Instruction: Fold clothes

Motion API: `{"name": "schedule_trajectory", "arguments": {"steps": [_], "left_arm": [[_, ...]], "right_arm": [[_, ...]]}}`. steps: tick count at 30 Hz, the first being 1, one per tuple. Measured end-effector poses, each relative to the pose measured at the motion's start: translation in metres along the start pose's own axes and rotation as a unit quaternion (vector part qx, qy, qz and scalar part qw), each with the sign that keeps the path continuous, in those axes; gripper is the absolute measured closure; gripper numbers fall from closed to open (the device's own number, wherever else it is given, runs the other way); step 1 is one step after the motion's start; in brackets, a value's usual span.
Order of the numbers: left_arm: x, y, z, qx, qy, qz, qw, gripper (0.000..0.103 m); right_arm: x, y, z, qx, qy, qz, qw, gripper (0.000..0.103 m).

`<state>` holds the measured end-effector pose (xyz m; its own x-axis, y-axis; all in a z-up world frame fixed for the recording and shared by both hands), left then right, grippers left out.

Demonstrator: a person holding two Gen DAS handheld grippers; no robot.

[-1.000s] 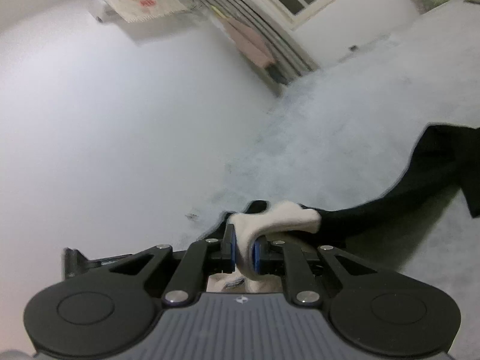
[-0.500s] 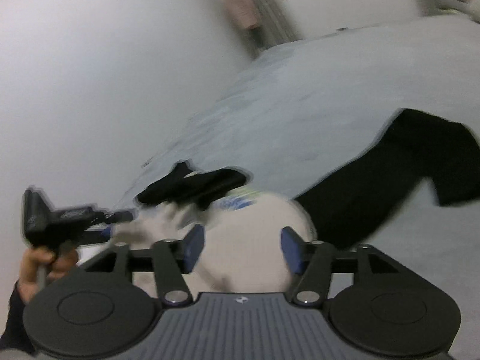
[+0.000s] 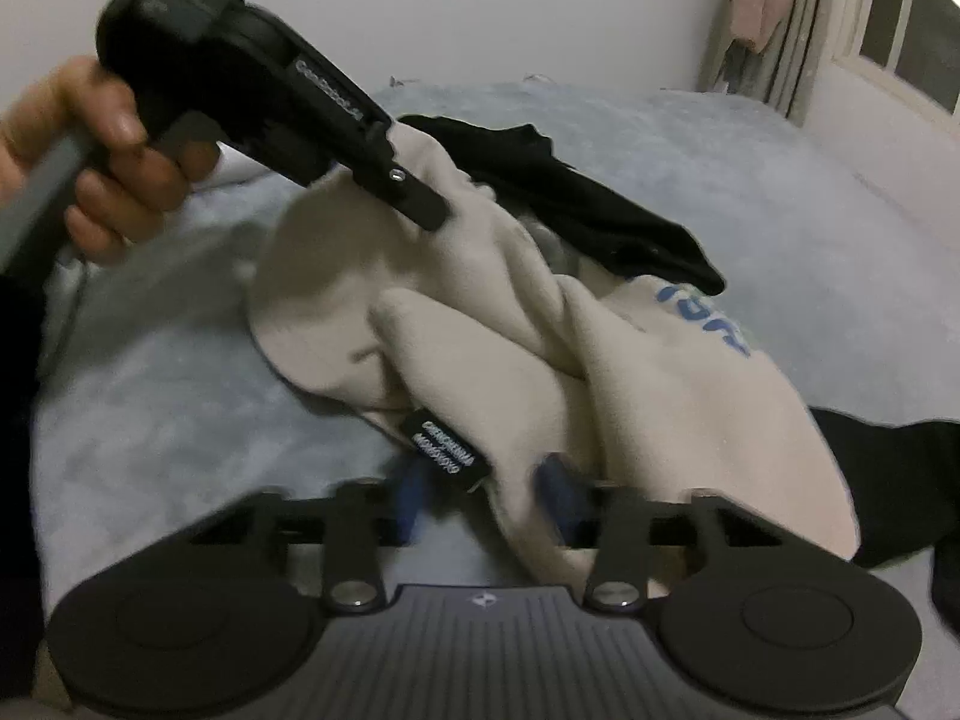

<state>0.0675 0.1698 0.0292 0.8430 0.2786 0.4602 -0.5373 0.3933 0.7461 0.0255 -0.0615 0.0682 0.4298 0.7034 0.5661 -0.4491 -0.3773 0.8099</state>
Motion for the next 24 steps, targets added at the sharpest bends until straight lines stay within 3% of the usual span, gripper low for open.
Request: {"name": "schedule_trajectory", "arguments": {"steps": [1, 5, 10, 13, 16, 18, 20, 24], "left_arm": [[0.001, 0.003, -0.002, -0.007, 0.008, 0.002, 0.9999, 0.093], [0.006, 0.023, -0.005, -0.056, 0.030, 0.017, 0.9979, 0.094], [0.005, 0.064, -0.005, -0.111, 0.045, 0.047, 0.9917, 0.094], [-0.003, 0.075, -0.011, -0.110, 0.060, 0.051, 0.9909, 0.093], [-0.012, 0.074, -0.024, -0.092, 0.080, 0.043, 0.9916, 0.087], [-0.012, 0.075, -0.025, -0.071, 0.074, 0.053, 0.9933, 0.070], [-0.013, 0.077, -0.026, -0.051, 0.068, 0.063, 0.9944, 0.061], [-0.013, 0.079, -0.026, -0.014, 0.052, 0.082, 0.9952, 0.053]], "right_arm": [[-0.001, 0.008, 0.005, -0.004, -0.011, 0.013, 1.000, 0.095], [-0.005, 0.043, 0.028, -0.017, -0.055, 0.069, 0.996, 0.096], [-0.021, 0.111, 0.062, 0.030, -0.100, 0.182, 0.978, 0.096], [-0.041, 0.135, 0.079, 0.064, -0.111, 0.219, 0.967, 0.096], [-0.051, 0.126, 0.088, 0.095, -0.097, 0.196, 0.971, 0.096], [-0.052, 0.113, 0.085, 0.109, -0.076, 0.164, 0.977, 0.095], [-0.052, 0.101, 0.081, 0.110, -0.059, 0.138, 0.983, 0.095], [-0.053, 0.100, 0.087, 0.108, -0.090, 0.144, 0.980, 0.089]]}}
Point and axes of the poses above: each gripper's, at about its wrist camera, not at the fingertips, and y roughly against the way its jaws point, z to its right, x to its top, the point moved 1 cm from there along -y, roughly the way its jaws point, and after that the axes turned 8 degrees about -z, right-handed, at the moved point
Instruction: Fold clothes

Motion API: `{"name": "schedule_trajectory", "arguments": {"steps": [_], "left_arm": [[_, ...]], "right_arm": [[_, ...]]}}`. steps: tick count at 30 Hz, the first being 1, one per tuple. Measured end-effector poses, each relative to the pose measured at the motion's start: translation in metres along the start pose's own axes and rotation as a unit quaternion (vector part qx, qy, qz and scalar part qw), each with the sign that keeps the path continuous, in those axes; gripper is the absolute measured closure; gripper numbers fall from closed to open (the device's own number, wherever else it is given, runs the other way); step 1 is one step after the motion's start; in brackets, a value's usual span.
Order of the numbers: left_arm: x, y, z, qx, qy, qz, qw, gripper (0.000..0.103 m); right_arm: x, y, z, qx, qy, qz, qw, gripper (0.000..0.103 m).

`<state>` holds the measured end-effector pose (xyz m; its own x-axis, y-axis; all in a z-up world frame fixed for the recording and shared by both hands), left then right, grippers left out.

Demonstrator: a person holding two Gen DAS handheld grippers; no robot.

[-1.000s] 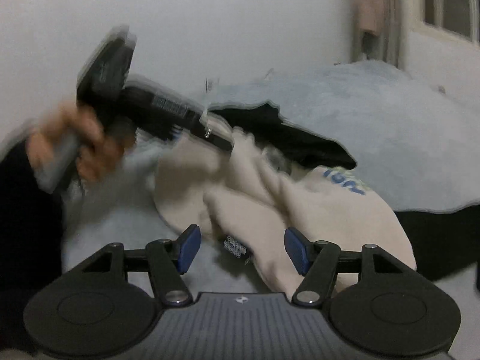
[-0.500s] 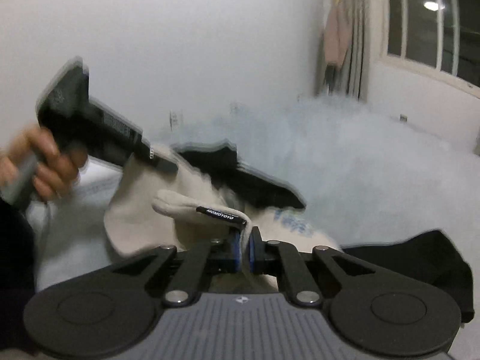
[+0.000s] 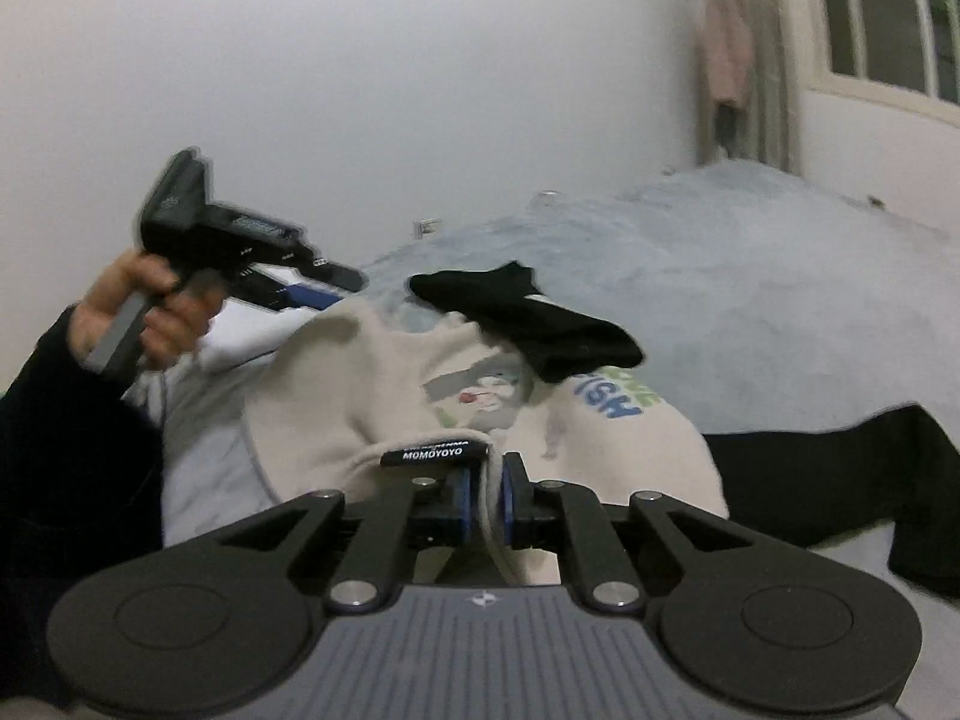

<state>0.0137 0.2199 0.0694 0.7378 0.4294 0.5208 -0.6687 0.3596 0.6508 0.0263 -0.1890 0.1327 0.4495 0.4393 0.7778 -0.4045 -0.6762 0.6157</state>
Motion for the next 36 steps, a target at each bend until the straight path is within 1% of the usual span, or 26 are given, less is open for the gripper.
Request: {"name": "schedule_trajectory", "arguments": {"steps": [1, 3, 8, 11, 12, 13, 14, 15, 16, 17, 18, 19, 22, 23, 25, 27, 29, 31, 33, 35, 36], "left_arm": [[0.000, -0.001, 0.001, 0.006, -0.005, 0.001, 1.0000, 0.052], [-0.001, -0.004, 0.001, 0.015, -0.012, -0.003, 0.9998, 0.051], [-0.005, -0.015, -0.001, 0.036, -0.023, -0.019, 0.9989, 0.051], [-0.007, -0.016, 0.004, 0.049, -0.039, -0.011, 0.9980, 0.051], [-0.006, -0.015, 0.007, 0.060, -0.046, -0.004, 0.9971, 0.051], [-0.005, -0.015, 0.009, 0.070, -0.053, 0.003, 0.9961, 0.051], [-0.003, -0.012, 0.009, 0.077, -0.057, 0.013, 0.9953, 0.051], [0.001, -0.009, 0.010, 0.087, -0.061, 0.024, 0.9941, 0.050], [0.004, -0.006, 0.010, 0.097, -0.065, 0.034, 0.9926, 0.049], [0.007, -0.006, 0.012, 0.109, -0.080, 0.042, 0.9899, 0.047], [0.010, -0.009, 0.015, 0.117, -0.097, 0.044, 0.9874, 0.043], [0.013, -0.012, 0.018, 0.126, -0.113, 0.045, 0.9845, 0.042], [0.020, -0.027, 0.029, 0.152, -0.165, 0.042, 0.9736, 0.042], [0.022, -0.032, 0.033, 0.160, -0.182, 0.040, 0.9693, 0.042], [0.024, -0.043, 0.041, 0.168, -0.208, 0.032, 0.9629, 0.041], [0.030, -0.054, 0.048, 0.160, -0.228, 0.014, 0.9602, 0.036], [0.038, -0.066, 0.052, 0.160, -0.247, 0.004, 0.9556, 0.032], [0.042, -0.081, 0.057, 0.169, -0.283, -0.008, 0.9442, 0.030], [0.042, -0.100, 0.062, 0.186, -0.324, -0.019, 0.9274, 0.028], [0.037, -0.117, 0.071, 0.204, -0.373, -0.029, 0.9048, 0.028], [0.032, -0.126, 0.076, 0.210, -0.398, -0.036, 0.8922, 0.028]], "right_arm": [[0.000, 0.000, 0.002, -0.001, -0.007, 0.002, 1.000, 0.080], [0.000, 0.000, 0.005, -0.004, -0.022, 0.007, 1.000, 0.070], [0.000, 0.000, 0.014, -0.011, -0.059, 0.019, 0.998, 0.070], [0.001, 0.002, 0.019, -0.013, -0.080, 0.031, 0.996, 0.069], [0.003, 0.004, 0.020, -0.014, -0.090, 0.040, 0.995, 0.066], [0.005, 0.006, 0.023, -0.021, -0.104, 0.048, 0.993, 0.058], [0.005, 0.006, 0.027, -0.035, -0.118, 0.051, 0.991, 0.052], [0.005, 0.003, 0.032, -0.057, -0.134, 0.049, 0.988, 0.046], [0.003, -0.001, 0.039, -0.078, -0.154, 0.043, 0.984, 0.045], [0.000, -0.008, 0.049, -0.096, -0.178, 0.033, 0.979, 0.045], [-0.004, -0.015, 0.058, -0.115, -0.201, 0.023, 0.972, 0.045], [-0.007, -0.022, 0.068, -0.134, -0.225, 0.013, 0.965, 0.045], [-0.019, -0.037, 0.095, -0.169, -0.284, -0.008, 0.944, 0.045], [-0.022, -0.040, 0.103, -0.176, -0.298, -0.013, 0.938, 0.045], [-0.028, -0.045, 0.116, -0.171, -0.318, -0.018, 0.932, 0.045], [-0.031, -0.052, 0.126, -0.160, -0.332, -0.021, 0.929, 0.045], [-0.031, -0.059, 0.131, -0.154, -0.339, -0.023, 0.928, 0.045], [-0.029, -0.066, 0.134, -0.158, -0.339, -0.027, 0.927, 0.045], [-0.027, -0.075, 0.138, -0.167, -0.332, -0.034, 0.928, 0.045], [-0.026, -0.080, 0.141, -0.177, -0.324, -0.036, 0.929, 0.045], [-0.025, -0.082, 0.142, -0.182, -0.320, -0.036, 0.929, 0.045]]}}
Point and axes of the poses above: each gripper's, at about its wrist camera, not at the fingertips, and y roughly against the way its jaws point, z to its right, x to its top, the point moved 1 cm from there along -y, roughly the way its jaws point, and after that the axes turned 8 degrees about -z, right-handed, at the moved point
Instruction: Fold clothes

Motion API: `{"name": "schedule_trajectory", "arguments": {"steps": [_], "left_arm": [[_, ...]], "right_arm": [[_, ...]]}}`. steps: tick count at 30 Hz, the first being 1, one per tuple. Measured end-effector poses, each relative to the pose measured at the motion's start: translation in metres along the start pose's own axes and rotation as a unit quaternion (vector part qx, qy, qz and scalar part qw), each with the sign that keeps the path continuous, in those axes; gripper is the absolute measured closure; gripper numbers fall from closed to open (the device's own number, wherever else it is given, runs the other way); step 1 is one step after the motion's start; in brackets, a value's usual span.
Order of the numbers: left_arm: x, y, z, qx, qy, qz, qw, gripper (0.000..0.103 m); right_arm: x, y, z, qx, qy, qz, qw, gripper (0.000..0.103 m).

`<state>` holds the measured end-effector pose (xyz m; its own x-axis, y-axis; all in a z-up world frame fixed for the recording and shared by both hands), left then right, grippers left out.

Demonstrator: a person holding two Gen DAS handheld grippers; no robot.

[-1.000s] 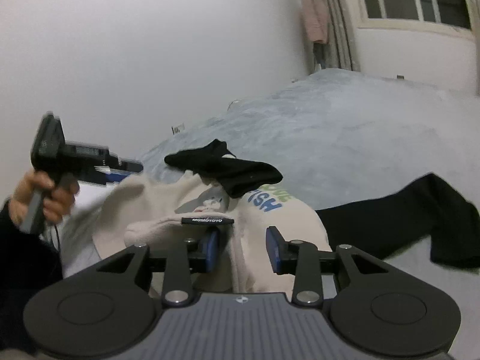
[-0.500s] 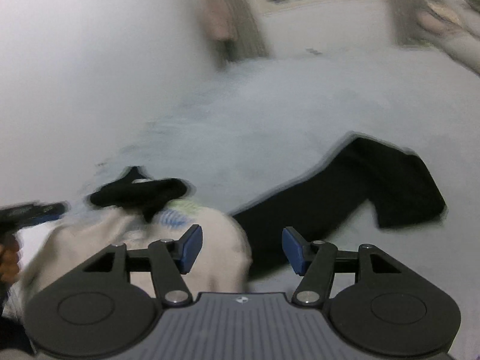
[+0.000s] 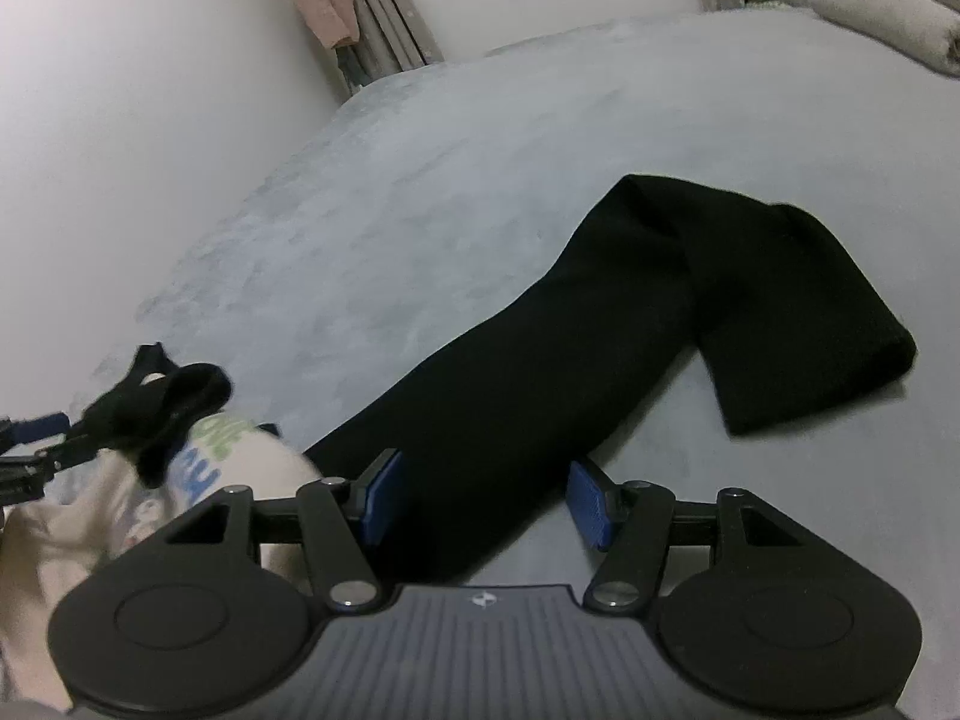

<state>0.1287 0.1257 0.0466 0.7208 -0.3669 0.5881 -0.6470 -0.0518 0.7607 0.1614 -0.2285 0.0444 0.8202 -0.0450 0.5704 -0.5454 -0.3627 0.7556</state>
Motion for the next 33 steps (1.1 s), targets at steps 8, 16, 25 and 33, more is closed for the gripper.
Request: {"name": "schedule_trajectory", "arguments": {"steps": [8, 16, 25, 33], "left_arm": [[0.016, -0.043, 0.027, 0.024, -0.095, -0.025, 0.9949, 0.052], [0.024, -0.037, -0.028, -0.073, 0.040, -0.009, 0.9965, 0.095], [0.025, -0.004, -0.135, -0.096, 0.293, 0.126, 0.9429, 0.096], [0.005, 0.008, -0.211, -0.105, 0.452, 0.217, 0.8589, 0.096]], "right_arm": [[0.010, -0.019, -0.001, -0.038, 0.030, 0.019, 0.999, 0.085], [0.027, 0.008, -0.012, -0.076, 0.061, 0.104, 0.990, 0.095], [0.048, 0.065, -0.025, -0.113, 0.082, 0.244, 0.960, 0.096], [0.043, 0.110, -0.030, -0.144, 0.064, 0.425, 0.891, 0.096]]}}
Point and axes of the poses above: each gripper's, at about its wrist camera, not at the fingertips, and y roughly against the way its jaws point, z to its right, x to its top, the point moved 1 cm from there along -y, roughly the way its jaws point, and after that the axes turned 8 degrees about -z, right-handed, at the moved point
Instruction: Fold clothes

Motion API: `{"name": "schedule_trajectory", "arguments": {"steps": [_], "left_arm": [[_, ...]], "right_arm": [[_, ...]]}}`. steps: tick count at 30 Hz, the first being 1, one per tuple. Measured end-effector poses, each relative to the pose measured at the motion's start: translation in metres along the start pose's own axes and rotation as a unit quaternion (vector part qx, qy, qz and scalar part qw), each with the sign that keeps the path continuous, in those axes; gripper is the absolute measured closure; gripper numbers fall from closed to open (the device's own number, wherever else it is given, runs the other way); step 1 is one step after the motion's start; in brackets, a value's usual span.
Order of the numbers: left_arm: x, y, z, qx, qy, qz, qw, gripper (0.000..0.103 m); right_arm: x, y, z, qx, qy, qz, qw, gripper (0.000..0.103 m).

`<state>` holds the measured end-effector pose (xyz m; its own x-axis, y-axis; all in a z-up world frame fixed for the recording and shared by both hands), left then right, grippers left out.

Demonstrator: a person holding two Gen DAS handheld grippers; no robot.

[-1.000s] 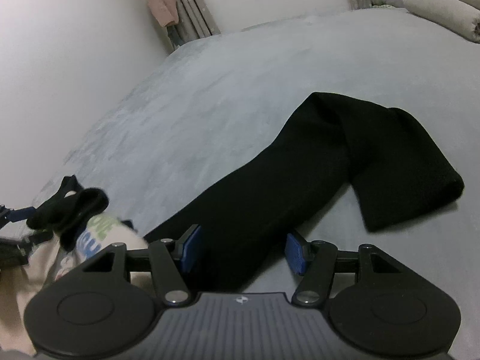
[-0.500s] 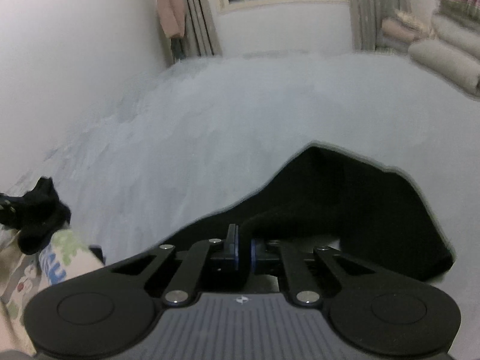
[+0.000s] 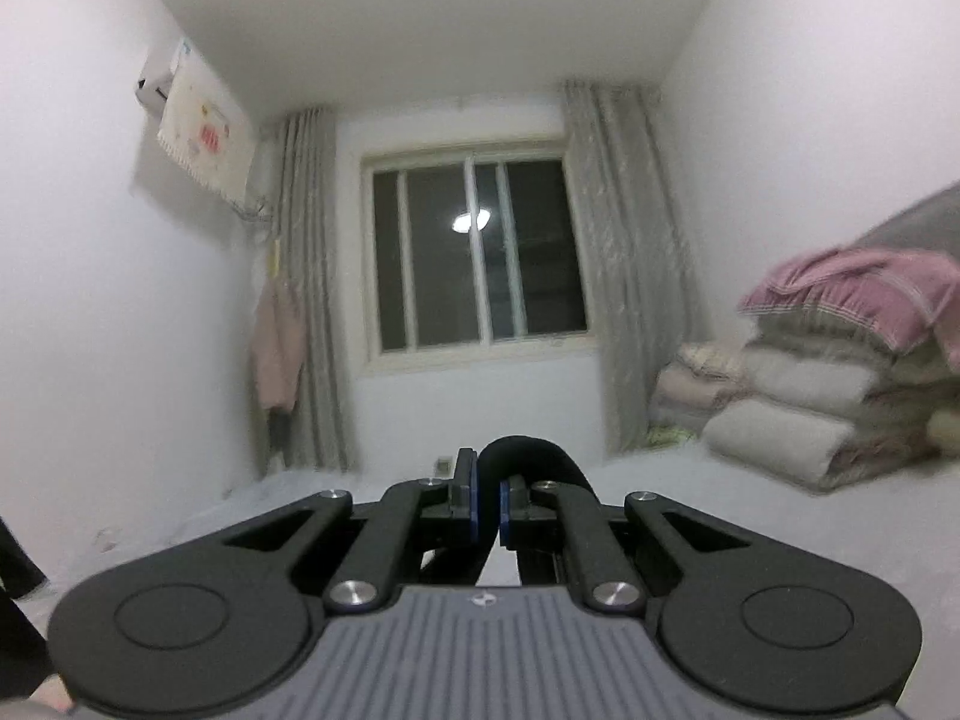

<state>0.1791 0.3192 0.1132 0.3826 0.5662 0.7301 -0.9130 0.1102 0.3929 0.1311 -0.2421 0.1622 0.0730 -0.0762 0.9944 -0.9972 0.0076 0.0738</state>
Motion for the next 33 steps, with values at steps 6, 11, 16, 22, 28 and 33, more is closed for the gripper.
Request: {"name": "schedule_trajectory", "arguments": {"steps": [6, 11, 16, 22, 28, 33], "left_arm": [[-0.017, -0.038, -0.029, 0.074, 0.036, -0.098, 0.9918, 0.064], [-0.020, -0.031, -0.031, 0.115, 0.047, -0.104, 0.9867, 0.043], [-0.022, -0.019, 0.002, 0.112, -0.018, -0.096, 0.9889, 0.029], [-0.079, -0.054, 0.070, 0.030, -0.157, -0.203, 0.9660, 0.028], [-0.122, -0.076, 0.100, 0.027, -0.238, -0.242, 0.9401, 0.022], [-0.130, -0.094, 0.103, 0.014, -0.249, -0.242, 0.9376, 0.021]], "right_arm": [[-0.043, -0.052, -0.003, -0.001, 0.054, -0.219, 0.974, 0.094], [-0.067, -0.061, -0.005, 0.030, 0.052, -0.291, 0.955, 0.090], [-0.055, -0.055, 0.004, 0.036, 0.044, -0.270, 0.961, 0.079], [-0.048, -0.054, -0.005, 0.003, 0.100, -0.249, 0.963, 0.068], [-0.055, -0.055, -0.013, 0.017, 0.126, -0.272, 0.954, 0.058], [-0.056, -0.051, -0.028, 0.092, 0.131, -0.246, 0.956, 0.058]]}}
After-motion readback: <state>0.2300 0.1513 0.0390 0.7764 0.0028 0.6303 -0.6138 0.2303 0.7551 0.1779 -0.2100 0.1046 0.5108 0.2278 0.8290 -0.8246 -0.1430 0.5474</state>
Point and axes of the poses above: each gripper's, at about its wrist camera, not at the fingertips, and y roughly against the way its jaws point, z to its right, x to its top, the point moved 1 cm from there along -y, roughly the way its jaws point, and after that the axes turned 8 degrees about -z, right-handed, at the moved point
